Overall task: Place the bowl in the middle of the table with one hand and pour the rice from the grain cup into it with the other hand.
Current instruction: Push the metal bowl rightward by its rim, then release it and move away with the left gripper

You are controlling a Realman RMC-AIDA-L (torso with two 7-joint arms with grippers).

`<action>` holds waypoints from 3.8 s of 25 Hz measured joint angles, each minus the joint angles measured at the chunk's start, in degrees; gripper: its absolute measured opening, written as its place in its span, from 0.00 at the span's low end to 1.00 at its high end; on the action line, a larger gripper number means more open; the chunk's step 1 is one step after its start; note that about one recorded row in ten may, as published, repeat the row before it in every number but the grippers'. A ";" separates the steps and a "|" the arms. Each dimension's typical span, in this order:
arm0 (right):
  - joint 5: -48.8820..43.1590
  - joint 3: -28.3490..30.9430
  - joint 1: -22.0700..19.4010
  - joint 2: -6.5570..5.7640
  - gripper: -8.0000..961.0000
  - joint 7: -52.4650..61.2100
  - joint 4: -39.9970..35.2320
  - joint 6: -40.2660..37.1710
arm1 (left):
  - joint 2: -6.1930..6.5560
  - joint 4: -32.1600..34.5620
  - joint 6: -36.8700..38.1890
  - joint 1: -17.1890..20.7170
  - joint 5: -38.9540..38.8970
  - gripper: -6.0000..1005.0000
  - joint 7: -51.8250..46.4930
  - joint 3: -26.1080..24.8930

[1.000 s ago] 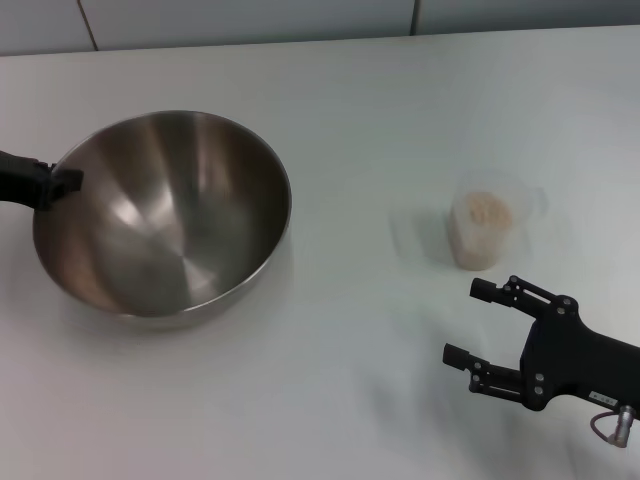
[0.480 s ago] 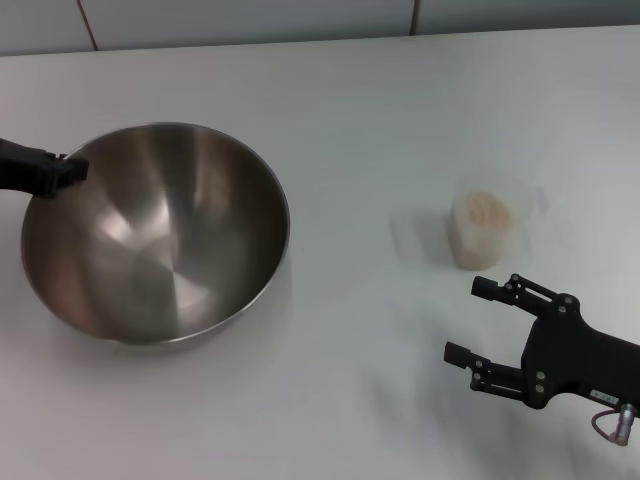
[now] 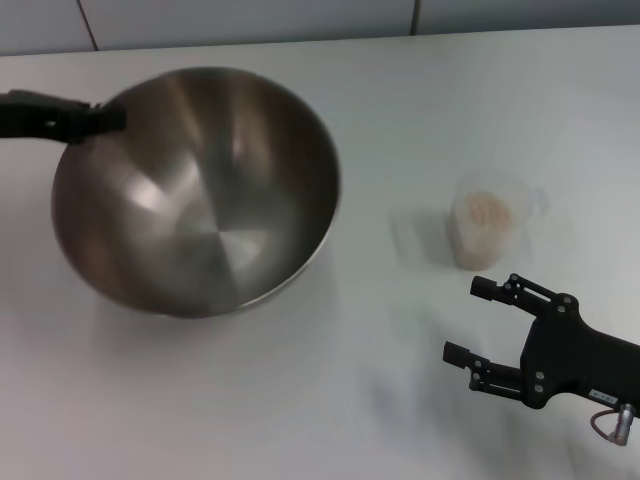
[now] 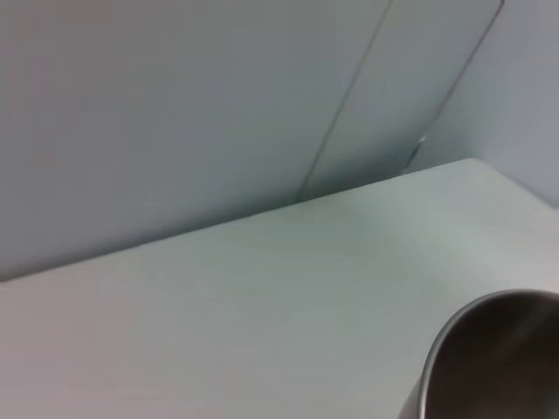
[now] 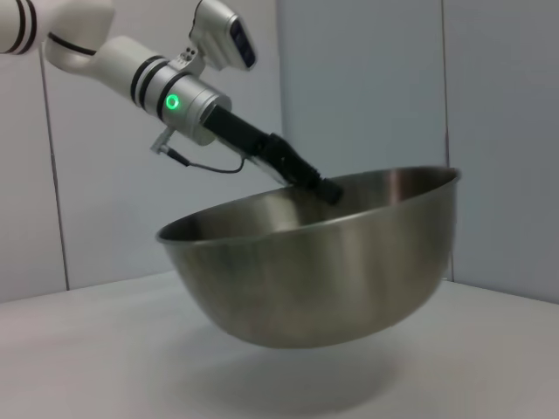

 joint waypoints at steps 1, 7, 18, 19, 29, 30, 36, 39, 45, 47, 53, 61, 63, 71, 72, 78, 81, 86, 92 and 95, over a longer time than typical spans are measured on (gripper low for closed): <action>0.00 -0.02 0.00 0.00 0.85 -0.01 0.01 0.00 | -0.12 -0.15 0.03 -0.38 -0.29 0.05 0.00 0.15; 0.00 -0.11 -0.07 0.00 0.85 -0.05 0.09 -0.05 | -1.26 -1.93 -0.39 -2.89 -0.27 0.06 0.46 0.90; -0.01 -0.30 -0.14 0.00 0.85 -0.07 0.11 -0.09 | -2.59 -10.32 -9.08 -7.74 -2.91 0.07 1.85 10.33; -0.01 -0.25 -0.18 0.01 0.85 -0.07 0.11 -0.09 | -2.59 -10.76 -9.58 -7.79 -3.18 0.07 2.04 10.74; -0.05 -0.13 -0.27 0.09 0.85 -0.07 0.11 -0.09 | -2.63 -13.32 -13.27 -7.93 -3.55 0.08 3.04 11.81; -0.06 -0.12 -0.27 0.09 0.85 -0.07 0.11 -0.09 | -2.63 -13.32 -13.27 -7.93 -3.55 0.09 3.04 11.81; -0.06 -0.16 -0.27 0.09 0.85 -0.07 0.11 -0.08 | -2.71 -17.06 -16.12 -8.03 -3.58 0.09 6.26 12.03; -0.06 -0.17 -0.27 0.09 0.85 -0.07 0.11 -0.08 | -2.74 -17.68 -17.01 -8.03 -3.61 0.10 6.76 12.07; -0.07 -0.09 -0.27 0.09 0.85 -0.07 0.11 -0.08 | -2.77 -18.54 -19.15 -7.81 -3.67 0.10 7.13 12.98; -0.08 -0.09 -0.29 0.09 0.85 -0.07 0.11 -0.08 | -2.77 -18.99 -19.56 -7.78 -3.93 0.11 7.14 13.51; -0.12 -0.08 -0.35 0.09 0.85 -0.07 0.10 -0.08 | -2.69 -19.11 -19.06 -7.64 -5.80 0.11 7.13 13.51; -0.15 -0.06 -0.41 0.09 0.85 -0.07 0.11 -0.08 | -2.69 -19.10 -19.52 -7.52 -5.85 0.12 7.14 13.69; -0.15 -0.10 -0.37 0.09 0.85 -0.07 0.10 -0.08 | -2.70 -19.09 -19.53 -7.50 -5.85 0.13 6.97 13.73; -0.15 -0.09 -0.27 0.09 0.85 -0.07 0.11 -0.08 | -2.65 -19.02 -19.52 -7.49 -5.90 0.31 6.34 13.76; -0.15 -0.08 -0.27 0.09 0.85 -0.07 0.11 -0.08 | -2.65 -18.97 -19.49 -7.48 -5.90 0.33 6.43 13.76; -0.15 -0.08 -0.27 0.09 0.85 -0.07 0.11 -0.08 | -2.66 -18.79 -19.52 -7.41 -5.89 0.51 6.58 13.76; -0.11 -0.08 -0.27 0.09 0.85 -0.07 0.10 -0.08 | -2.67 -18.68 -19.40 -7.40 -5.85 0.63 6.57 13.76; -0.08 -0.08 -0.26 0.09 0.85 -0.07 0.11 -0.08 | -2.67 -18.58 -19.23 -7.40 -5.85 0.82 6.56 13.76; -0.07 -0.07 -0.27 0.09 0.85 -0.07 0.11 -0.09 | -2.67 -18.55 -18.86 -7.01 -6.66 0.86 6.81 13.42; -0.07 0.00 -0.27 0.09 0.85 -0.07 0.10 -0.09 | -2.53 -18.36 -17.92 -6.07 -8.99 0.86 7.68 13.28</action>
